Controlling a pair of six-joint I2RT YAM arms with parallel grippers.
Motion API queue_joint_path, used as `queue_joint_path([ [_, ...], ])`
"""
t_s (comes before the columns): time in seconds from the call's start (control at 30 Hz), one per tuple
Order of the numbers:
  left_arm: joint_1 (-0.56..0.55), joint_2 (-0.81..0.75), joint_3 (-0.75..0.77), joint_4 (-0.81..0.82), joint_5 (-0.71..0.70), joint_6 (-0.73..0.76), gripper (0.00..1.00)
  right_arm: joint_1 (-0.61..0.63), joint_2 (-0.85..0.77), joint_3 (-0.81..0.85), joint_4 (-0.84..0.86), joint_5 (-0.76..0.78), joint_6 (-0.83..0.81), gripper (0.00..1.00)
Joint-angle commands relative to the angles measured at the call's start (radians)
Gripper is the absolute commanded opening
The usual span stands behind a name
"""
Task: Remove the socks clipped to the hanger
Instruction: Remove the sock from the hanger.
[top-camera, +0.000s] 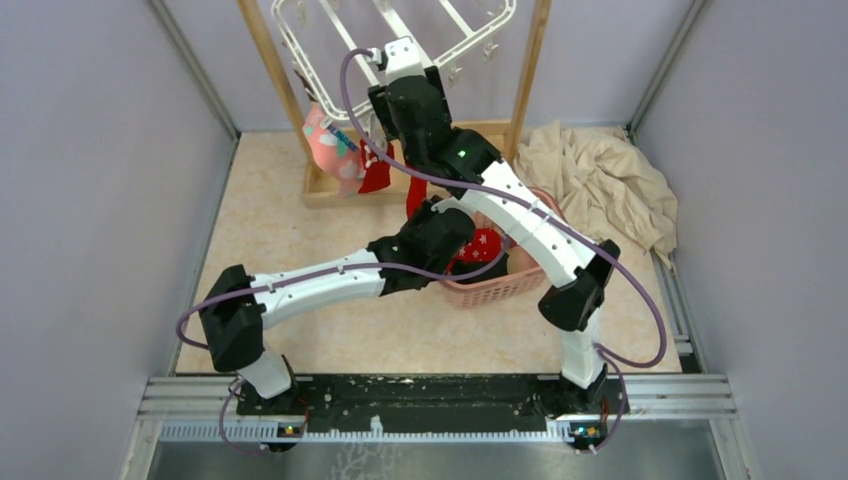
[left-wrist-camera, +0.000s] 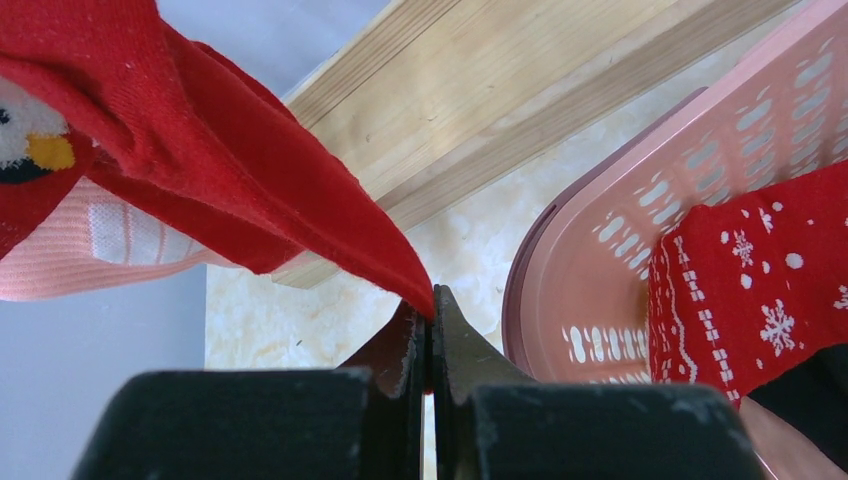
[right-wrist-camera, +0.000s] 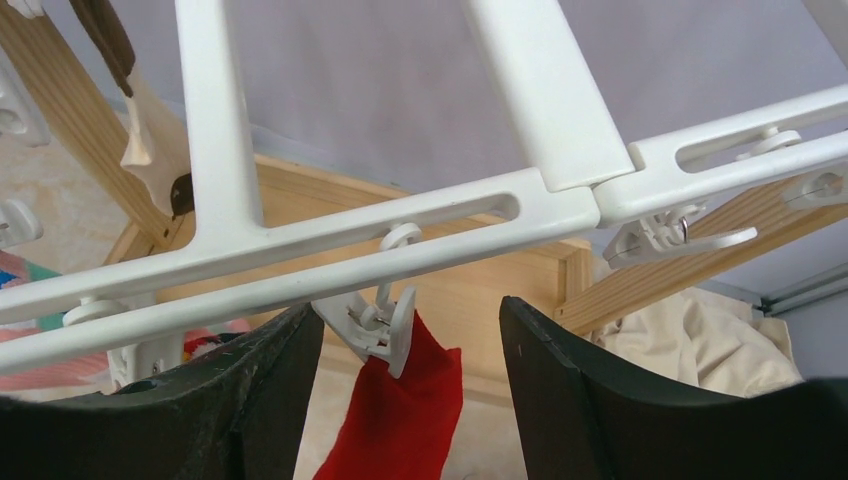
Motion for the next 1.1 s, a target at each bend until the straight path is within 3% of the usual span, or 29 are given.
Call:
queue_joint_path([
  [0.0, -0.009, 0.0, 0.03, -0.01, -0.018, 0.011, 0.03, 0.007, 0.018, 0.046, 0.085, 0.043, -0.02, 0.66],
  [0.43, -0.013, -0.009, 0.028, -0.009, -0.018, 0.016, 0.03, -0.003, 0.044, 0.058, 0.129, 0.023, -0.014, 0.65],
  [0.67, -0.015, -0.008, 0.028, -0.005, -0.014, 0.019, 0.03, -0.002, 0.04, 0.051, 0.12, -0.007, -0.003, 0.77],
  [1.07, -0.02, -0.008, 0.03, 0.0, -0.015, 0.03, 0.03, -0.01, 0.073, 0.084, 0.158, 0.038, -0.013, 0.71],
])
